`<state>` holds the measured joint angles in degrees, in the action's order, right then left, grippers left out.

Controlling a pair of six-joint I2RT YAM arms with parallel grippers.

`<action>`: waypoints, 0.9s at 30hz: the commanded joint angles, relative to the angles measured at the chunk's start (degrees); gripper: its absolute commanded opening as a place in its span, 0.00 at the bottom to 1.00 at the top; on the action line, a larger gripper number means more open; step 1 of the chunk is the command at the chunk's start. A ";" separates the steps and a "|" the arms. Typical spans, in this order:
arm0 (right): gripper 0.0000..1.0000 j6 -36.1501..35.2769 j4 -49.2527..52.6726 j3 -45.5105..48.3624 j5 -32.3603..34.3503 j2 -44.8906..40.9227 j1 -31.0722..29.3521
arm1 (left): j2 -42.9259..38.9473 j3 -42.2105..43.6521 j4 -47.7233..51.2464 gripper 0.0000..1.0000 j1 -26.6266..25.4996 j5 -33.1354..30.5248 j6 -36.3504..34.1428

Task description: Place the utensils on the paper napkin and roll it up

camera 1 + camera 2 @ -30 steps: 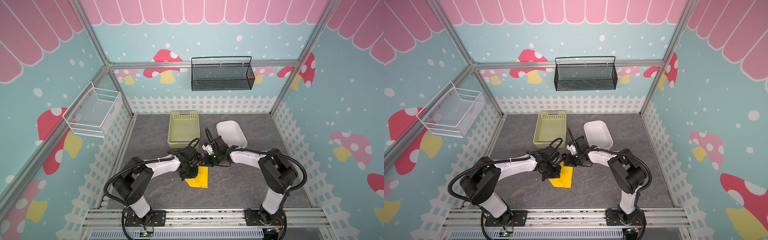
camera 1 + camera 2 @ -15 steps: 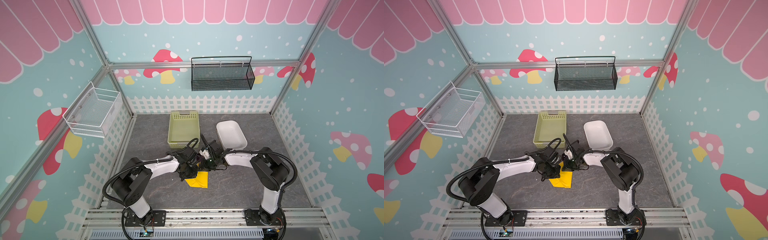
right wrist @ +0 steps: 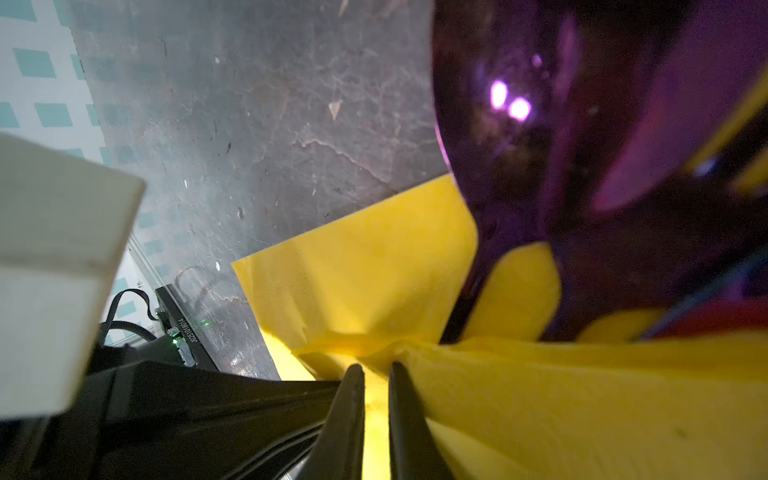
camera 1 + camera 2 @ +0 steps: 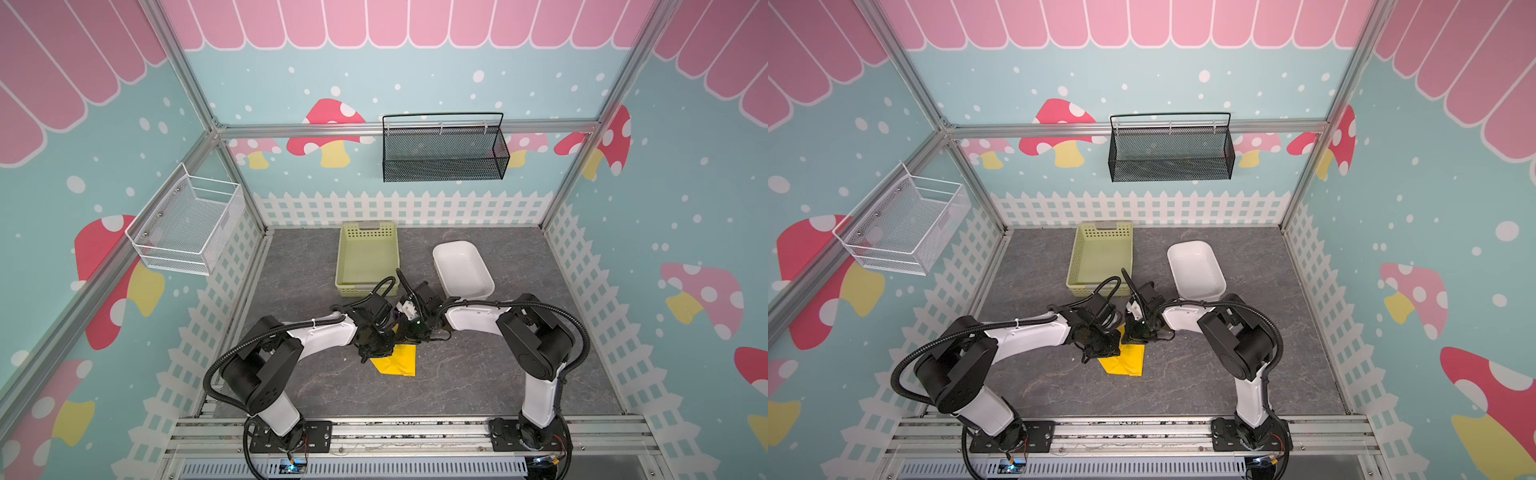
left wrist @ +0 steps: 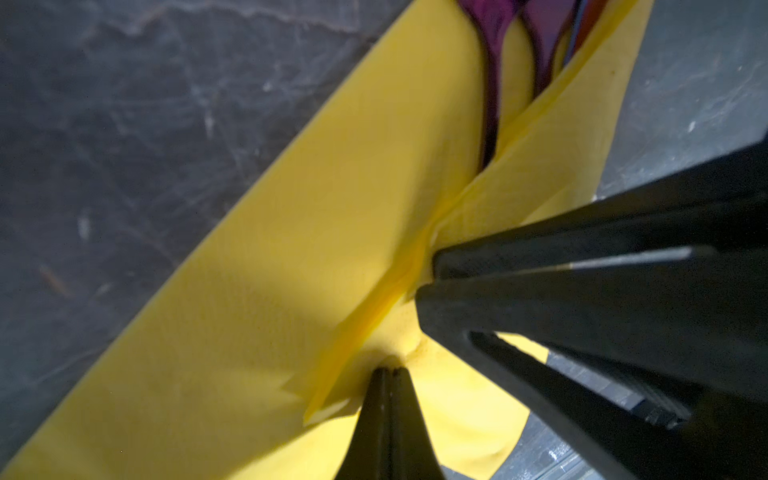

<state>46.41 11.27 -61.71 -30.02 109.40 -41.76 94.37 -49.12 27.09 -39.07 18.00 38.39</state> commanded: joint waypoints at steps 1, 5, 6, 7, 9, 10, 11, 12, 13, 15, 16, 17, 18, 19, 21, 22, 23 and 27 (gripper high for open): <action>0.20 -1.15 6.35 -0.02 4.89 0.71 -0.01 | 1.05 1.67 1.30 0.00 0.10 -0.86 0.66; 0.21 -1.51 7.21 -0.12 5.62 0.02 0.01 | 1.52 1.45 1.25 0.00 0.08 -0.57 0.72; 0.21 -1.63 7.60 -0.23 5.95 0.14 0.01 | 1.54 1.40 1.22 0.00 0.10 -0.60 0.75; 0.21 -1.84 8.04 -0.41 6.20 0.28 0.03 | 1.55 1.40 1.21 0.00 0.13 -0.60 0.77; 0.22 -2.08 8.61 -0.68 6.62 0.25 0.01 | 1.52 1.52 1.21 0.00 0.12 -0.65 0.72; 0.23 -2.04 8.83 -0.92 6.73 0.12 0.01 | 1.56 1.42 1.28 0.00 0.10 -0.62 0.72; 0.23 -2.08 8.88 -1.25 6.51 -0.05 0.01 | 1.55 1.40 1.21 0.00 0.08 -0.60 0.85; 0.23 -2.05 8.82 -1.51 6.16 -0.15 0.03 | 1.60 1.40 1.26 0.00 0.11 -0.60 0.81; 0.23 -1.96 8.38 -1.65 5.50 -0.13 0.01 | 1.65 1.40 1.21 0.00 0.12 -0.60 0.86; 0.22 -1.24 6.61 -1.36 3.38 -2.61 0.03 | 1.70 1.31 1.21 0.00 0.13 -0.61 0.94; 0.20 -0.81 5.72 -1.02 2.32 -3.19 -0.06 | 1.72 1.22 1.19 0.00 0.10 -0.60 0.96; 0.18 -0.36 4.76 -0.60 1.10 -3.78 -0.12 | 1.78 1.18 1.21 0.00 0.11 -0.51 0.97; 0.17 0.02 3.85 -0.20 -0.12 -4.09 -0.22 | 1.63 1.05 1.19 0.00 0.12 -0.50 0.94; 0.16 0.47 3.07 0.32 -1.43 -4.35 -0.33 | 1.69 1.00 1.23 0.00 0.12 -0.60 0.95; 0.15 1.14 1.90 1.09 -3.03 -4.72 -0.85 | 1.74 0.87 1.21 0.00 0.12 -0.51 0.85; 0.15 1.29 1.79 1.45 -3.49 -4.73 -1.18 | 1.82 0.75 1.22 0.00 0.13 -0.43 0.81; 0.15 1.48 1.79 1.67 -3.80 -4.65 -1.52 | 1.94 0.67 1.17 0.00 0.13 -0.36 0.80; 0.15 1.62 1.81 2.89 -4.02 -3.29 -2.53 | 2.13 0.51 1.21 0.00 0.12 -0.33 0.73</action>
<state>47.13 13.17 -60.16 -32.82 105.89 -43.44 94.61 -49.12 26.33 -39.05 18.46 38.63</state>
